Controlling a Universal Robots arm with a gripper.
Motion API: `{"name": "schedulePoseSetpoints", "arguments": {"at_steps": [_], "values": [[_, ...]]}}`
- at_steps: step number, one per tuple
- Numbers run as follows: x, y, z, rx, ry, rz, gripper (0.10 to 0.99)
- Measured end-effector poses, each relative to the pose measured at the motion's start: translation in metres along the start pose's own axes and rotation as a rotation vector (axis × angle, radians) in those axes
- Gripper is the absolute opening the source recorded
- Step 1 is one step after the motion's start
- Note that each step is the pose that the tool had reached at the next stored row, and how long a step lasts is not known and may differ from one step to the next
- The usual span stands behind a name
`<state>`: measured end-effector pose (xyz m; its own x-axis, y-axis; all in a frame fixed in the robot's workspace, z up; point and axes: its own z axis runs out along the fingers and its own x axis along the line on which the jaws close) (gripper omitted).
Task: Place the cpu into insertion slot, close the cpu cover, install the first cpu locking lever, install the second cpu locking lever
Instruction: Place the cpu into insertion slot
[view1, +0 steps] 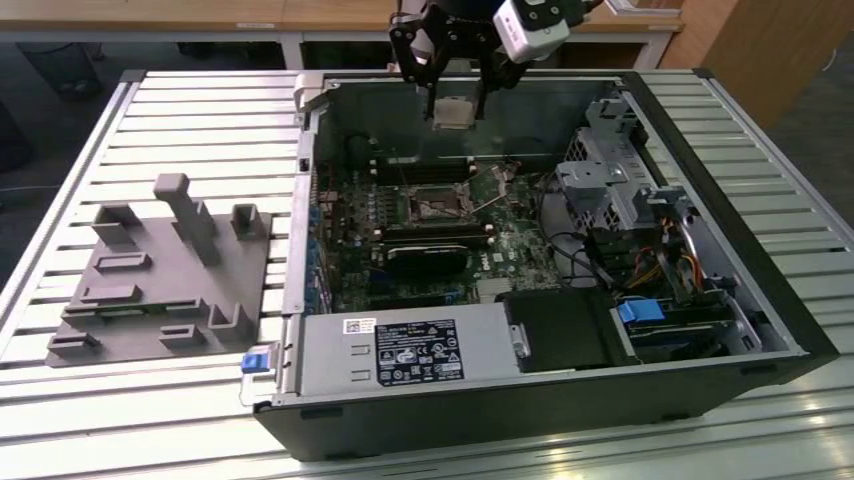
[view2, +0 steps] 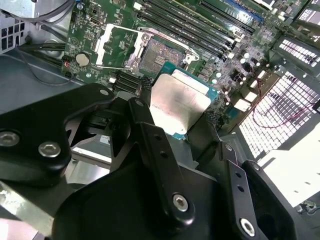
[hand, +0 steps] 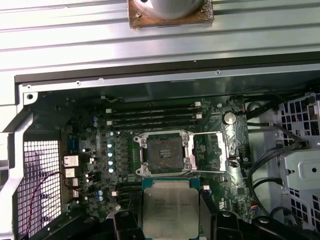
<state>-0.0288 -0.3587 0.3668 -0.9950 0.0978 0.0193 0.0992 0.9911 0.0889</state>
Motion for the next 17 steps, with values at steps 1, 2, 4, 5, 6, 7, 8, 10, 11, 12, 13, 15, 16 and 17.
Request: {"name": "schedulePoseSetpoints", "arguments": {"at_steps": [1, 2, 4, 5, 6, 7, 8, 10, 11, 12, 13, 15, 16, 17], "values": [[0.0000, 0.0000, 0.0000, 0.000, -0.0001, 0.002, 0.541], [0.0000, 0.0000, 0.0000, 0.000, -0.0003, 0.003, 0.541], [0.0000, 0.0000, 0.0000, 0.000, -0.0006, 0.007, 0.541], [0.0000, 0.0000, 0.0000, 0.000, -0.0007, 0.008, 0.541], [0.0000, 0.0000, 0.0000, 0.000, -0.0009, 0.010, 0.541], [0.0000, 0.0000, 0.0000, 0.000, -0.0010, 0.012, 0.541], [0.0000, 0.0000, 0.0000, 0.000, -0.0012, 0.013, 0.541], [0.0000, 0.0000, 0.0000, 0.000, -0.0015, 0.017, 0.541], [0.0000, 0.0000, 0.0000, 0.000, -0.0016, 0.018, 0.541], [0.0000, 0.0000, 0.0000, 0.000, -0.0018, 0.020, 0.541], [0.0000, 0.0000, 0.0000, 0.000, -0.0019, 0.022, 0.541], [0.0000, 0.0000, 0.0000, 0.000, -0.0022, 0.025, 0.541], [0.0000, 0.0000, 0.0000, -0.001, -0.0024, 0.027, 0.541], [0.0000, 0.0000, 0.0000, -0.001, -0.0025, 0.028, 0.541]]}}
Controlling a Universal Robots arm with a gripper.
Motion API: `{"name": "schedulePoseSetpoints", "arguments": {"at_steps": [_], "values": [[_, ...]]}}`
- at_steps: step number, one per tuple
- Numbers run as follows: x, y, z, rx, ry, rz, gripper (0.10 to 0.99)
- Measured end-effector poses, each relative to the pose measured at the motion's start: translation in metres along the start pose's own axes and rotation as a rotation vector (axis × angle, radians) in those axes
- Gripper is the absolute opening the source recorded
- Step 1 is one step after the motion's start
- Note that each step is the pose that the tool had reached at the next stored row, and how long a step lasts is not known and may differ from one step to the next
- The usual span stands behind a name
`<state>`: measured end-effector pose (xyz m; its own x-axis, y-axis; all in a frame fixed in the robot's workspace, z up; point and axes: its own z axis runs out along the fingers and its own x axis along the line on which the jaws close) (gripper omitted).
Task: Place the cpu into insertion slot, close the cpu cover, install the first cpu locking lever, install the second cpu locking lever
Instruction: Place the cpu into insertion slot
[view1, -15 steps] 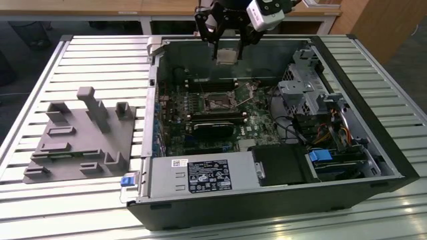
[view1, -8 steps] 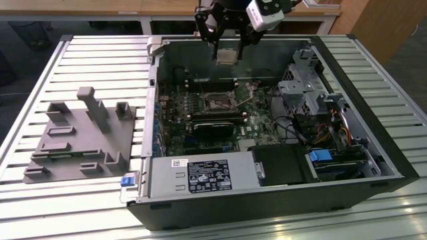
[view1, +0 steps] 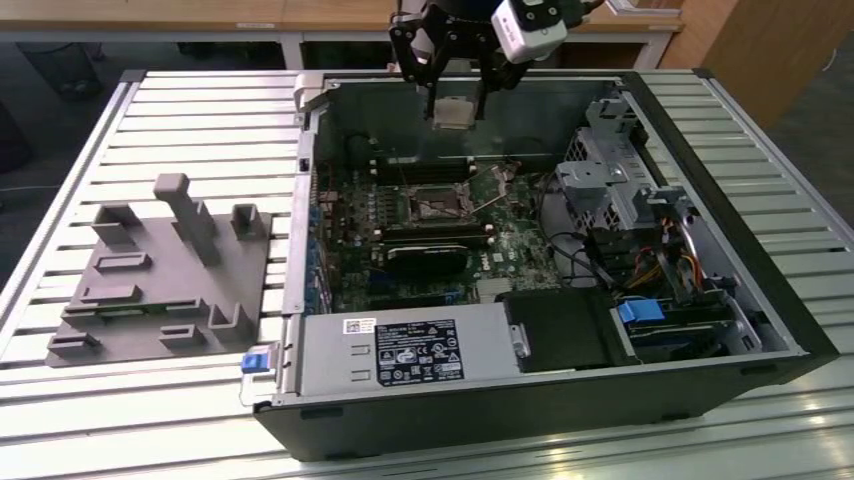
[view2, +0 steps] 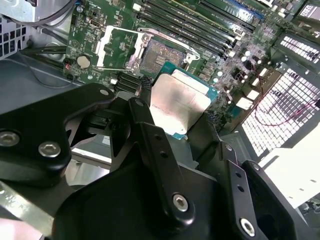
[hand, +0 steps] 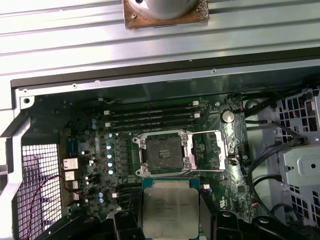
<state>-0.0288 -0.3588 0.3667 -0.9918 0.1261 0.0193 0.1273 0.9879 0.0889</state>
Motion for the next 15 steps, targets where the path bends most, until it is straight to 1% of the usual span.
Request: {"name": "schedulePoseSetpoints", "arguments": {"at_steps": [15], "values": [[0.0000, 0.0000, 0.0000, -0.001, -0.0026, 0.029, 0.541]]}}
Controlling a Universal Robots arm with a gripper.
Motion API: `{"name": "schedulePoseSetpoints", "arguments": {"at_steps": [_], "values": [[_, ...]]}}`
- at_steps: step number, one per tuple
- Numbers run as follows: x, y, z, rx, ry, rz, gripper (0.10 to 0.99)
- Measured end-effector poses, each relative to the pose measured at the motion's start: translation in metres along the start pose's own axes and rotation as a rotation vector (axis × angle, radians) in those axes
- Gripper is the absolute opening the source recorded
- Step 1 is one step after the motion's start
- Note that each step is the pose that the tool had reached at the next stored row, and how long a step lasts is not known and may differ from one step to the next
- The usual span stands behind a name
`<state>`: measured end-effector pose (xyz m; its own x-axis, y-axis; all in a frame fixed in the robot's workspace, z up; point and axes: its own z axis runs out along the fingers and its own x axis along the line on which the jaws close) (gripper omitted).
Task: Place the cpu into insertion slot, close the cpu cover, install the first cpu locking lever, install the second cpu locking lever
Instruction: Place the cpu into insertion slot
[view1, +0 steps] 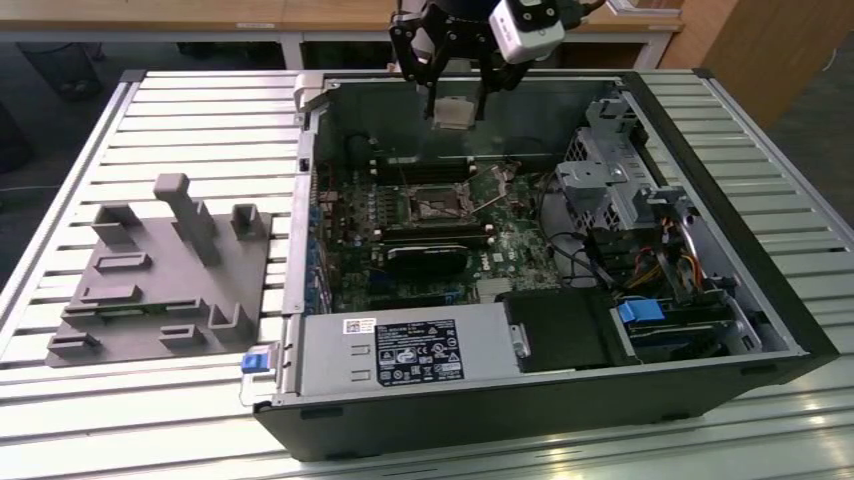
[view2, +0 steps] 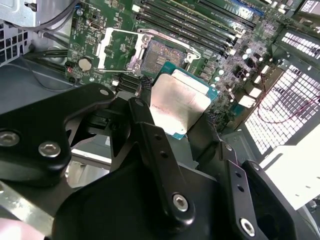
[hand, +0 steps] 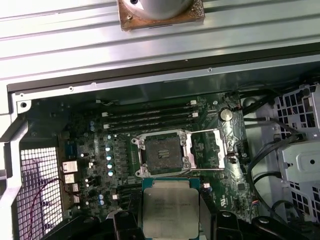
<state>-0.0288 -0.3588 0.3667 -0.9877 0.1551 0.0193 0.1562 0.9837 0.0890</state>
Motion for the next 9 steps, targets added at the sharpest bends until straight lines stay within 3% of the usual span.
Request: {"name": "schedulePoseSetpoints", "arguments": {"at_steps": [9], "values": [[0.0000, 0.0000, 0.0000, 0.000, -0.0016, 0.018, 0.541]]}}
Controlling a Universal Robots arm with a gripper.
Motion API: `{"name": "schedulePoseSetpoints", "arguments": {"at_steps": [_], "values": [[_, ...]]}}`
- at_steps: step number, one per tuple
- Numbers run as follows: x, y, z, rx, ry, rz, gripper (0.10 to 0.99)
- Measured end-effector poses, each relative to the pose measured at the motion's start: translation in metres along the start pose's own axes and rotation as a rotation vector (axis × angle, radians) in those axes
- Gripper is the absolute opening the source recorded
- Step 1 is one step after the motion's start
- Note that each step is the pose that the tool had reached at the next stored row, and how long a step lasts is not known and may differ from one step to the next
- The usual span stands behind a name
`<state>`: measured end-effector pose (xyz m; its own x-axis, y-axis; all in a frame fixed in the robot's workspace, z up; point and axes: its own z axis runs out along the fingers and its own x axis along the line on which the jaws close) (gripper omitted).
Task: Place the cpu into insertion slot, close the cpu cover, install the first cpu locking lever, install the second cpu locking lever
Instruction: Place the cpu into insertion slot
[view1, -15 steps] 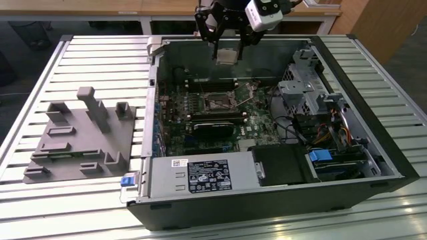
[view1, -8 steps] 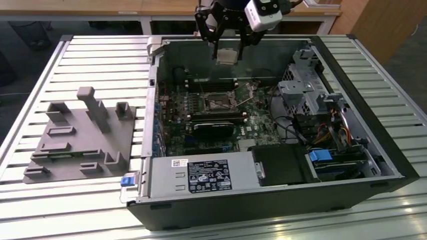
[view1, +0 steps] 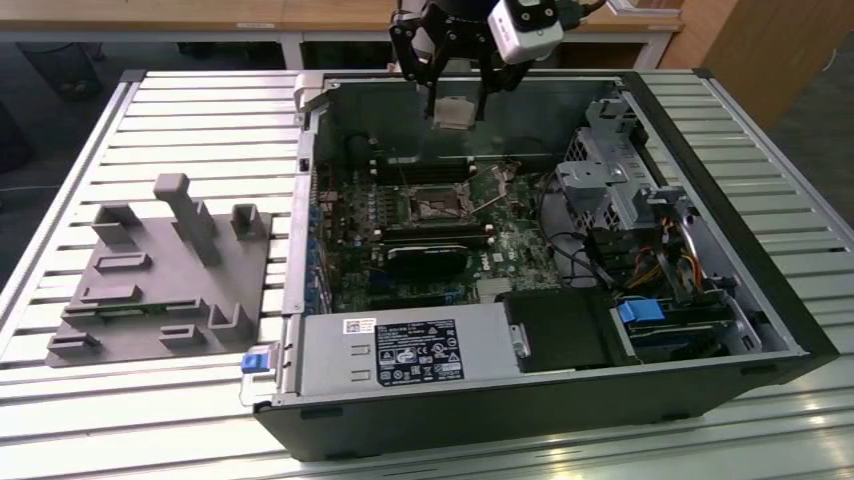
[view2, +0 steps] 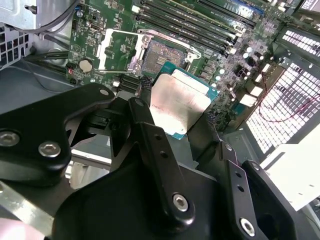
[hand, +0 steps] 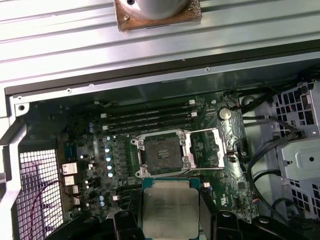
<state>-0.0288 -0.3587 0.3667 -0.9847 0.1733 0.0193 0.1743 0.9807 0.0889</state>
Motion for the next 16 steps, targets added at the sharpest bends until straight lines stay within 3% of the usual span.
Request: {"name": "schedulePoseSetpoints", "arguments": {"at_steps": [16], "values": [[0.0000, 0.0000, 0.0000, -0.001, -0.0030, 0.034, 0.541]]}}
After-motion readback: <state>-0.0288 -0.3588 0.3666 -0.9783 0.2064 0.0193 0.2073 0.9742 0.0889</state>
